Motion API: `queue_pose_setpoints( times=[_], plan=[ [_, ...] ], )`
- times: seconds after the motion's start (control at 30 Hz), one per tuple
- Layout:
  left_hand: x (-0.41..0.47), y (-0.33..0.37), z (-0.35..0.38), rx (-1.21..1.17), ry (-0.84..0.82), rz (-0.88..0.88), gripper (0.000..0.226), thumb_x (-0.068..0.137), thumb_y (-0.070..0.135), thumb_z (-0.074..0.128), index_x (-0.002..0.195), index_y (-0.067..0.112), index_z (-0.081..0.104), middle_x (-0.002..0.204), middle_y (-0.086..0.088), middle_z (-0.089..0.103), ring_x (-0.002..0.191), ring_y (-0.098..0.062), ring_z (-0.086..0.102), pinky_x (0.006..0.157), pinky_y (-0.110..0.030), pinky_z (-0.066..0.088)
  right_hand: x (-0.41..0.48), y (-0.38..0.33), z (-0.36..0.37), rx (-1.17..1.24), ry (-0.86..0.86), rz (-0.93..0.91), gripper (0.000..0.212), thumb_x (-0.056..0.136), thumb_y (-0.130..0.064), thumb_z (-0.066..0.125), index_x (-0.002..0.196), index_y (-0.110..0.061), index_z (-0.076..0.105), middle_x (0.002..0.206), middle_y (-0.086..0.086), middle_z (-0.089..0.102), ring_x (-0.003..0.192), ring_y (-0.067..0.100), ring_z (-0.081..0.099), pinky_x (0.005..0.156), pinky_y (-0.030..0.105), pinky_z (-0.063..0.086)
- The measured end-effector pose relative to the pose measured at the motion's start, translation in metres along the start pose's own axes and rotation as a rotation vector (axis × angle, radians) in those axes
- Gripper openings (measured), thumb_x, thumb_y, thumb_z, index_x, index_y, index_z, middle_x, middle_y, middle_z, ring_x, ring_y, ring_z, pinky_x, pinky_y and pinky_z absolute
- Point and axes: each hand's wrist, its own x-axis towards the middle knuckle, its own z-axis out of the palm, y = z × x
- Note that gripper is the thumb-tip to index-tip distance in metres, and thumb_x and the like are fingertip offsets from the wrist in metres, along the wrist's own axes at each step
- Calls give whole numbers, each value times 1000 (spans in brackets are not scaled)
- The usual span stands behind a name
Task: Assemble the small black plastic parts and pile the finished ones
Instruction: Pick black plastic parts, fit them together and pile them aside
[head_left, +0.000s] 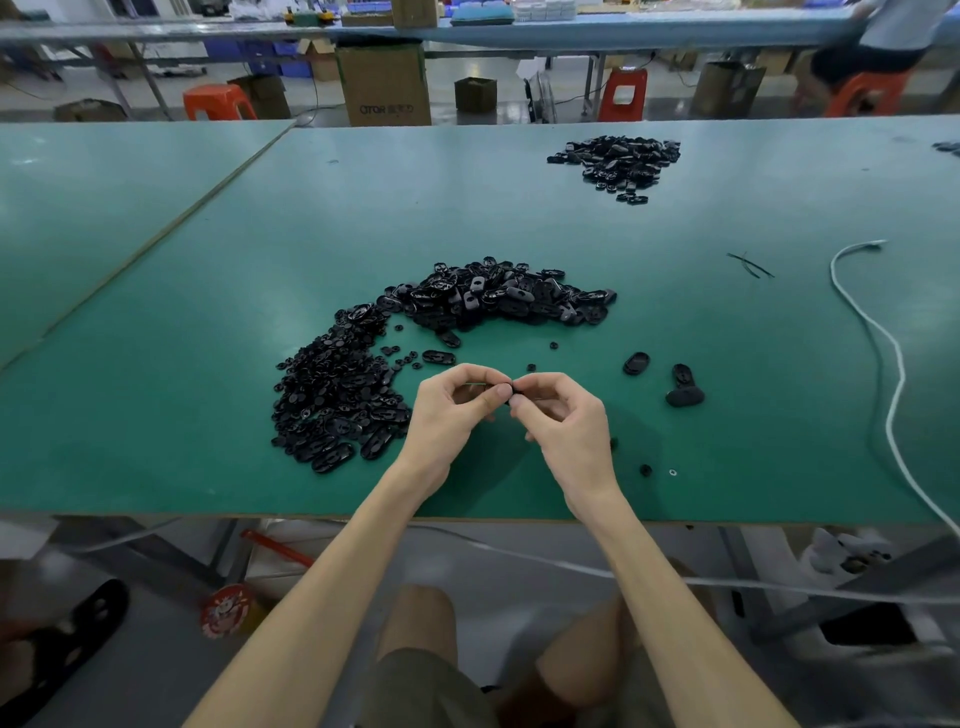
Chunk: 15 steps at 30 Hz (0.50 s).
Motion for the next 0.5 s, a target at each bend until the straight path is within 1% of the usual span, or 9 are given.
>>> queue_pose_setpoints(
  times=[0.1, 0.17, 0.3, 0.4, 0.5],
  plan=[
    [0, 0, 1, -21, 10, -13, 8, 86, 9, 80, 94, 8, 77, 89, -7, 78, 78, -16, 71, 77, -25, 58, 0, 0, -1, 28, -4, -6, 11, 91, -7, 75, 95, -17, 74, 89, -3, 78, 83, 14, 75, 62, 24, 54],
    [-1, 0, 1, -40, 24, -11, 9, 86, 7, 79, 95, 6, 77, 91, -10, 79, 82, -20, 74, 80, -25, 58, 0, 0, -1, 39, -4, -13, 10, 92, -8, 76, 95, -17, 74, 89, -3, 78, 84, 14, 76, 61, 23, 55],
    [-2, 1, 1, -50, 16, 1, 10, 86, 4, 79, 96, 1, 77, 91, -14, 78, 84, -23, 75, 81, -25, 58, 0, 1, 0, 42, 10, -25, 11, 90, -10, 78, 92, -20, 73, 87, -4, 77, 80, 14, 74, 60, 23, 52],
    [-2, 2, 1, -81, 5, 5, 10, 85, 1, 78, 94, 1, 77, 91, -13, 79, 84, -23, 76, 82, -25, 58, 0, 1, 1, 45, 26, -30, 16, 90, -8, 78, 87, -22, 71, 86, -5, 75, 80, 13, 73, 60, 23, 51],
    [-3, 3, 0, -92, 2, 1, 9, 84, 0, 79, 94, 1, 78, 91, -14, 78, 84, -23, 76, 82, -25, 58, 0, 3, 1, 30, 25, -22, 15, 91, -8, 77, 87, -21, 71, 86, -4, 75, 82, 14, 72, 61, 23, 51]
  ],
)
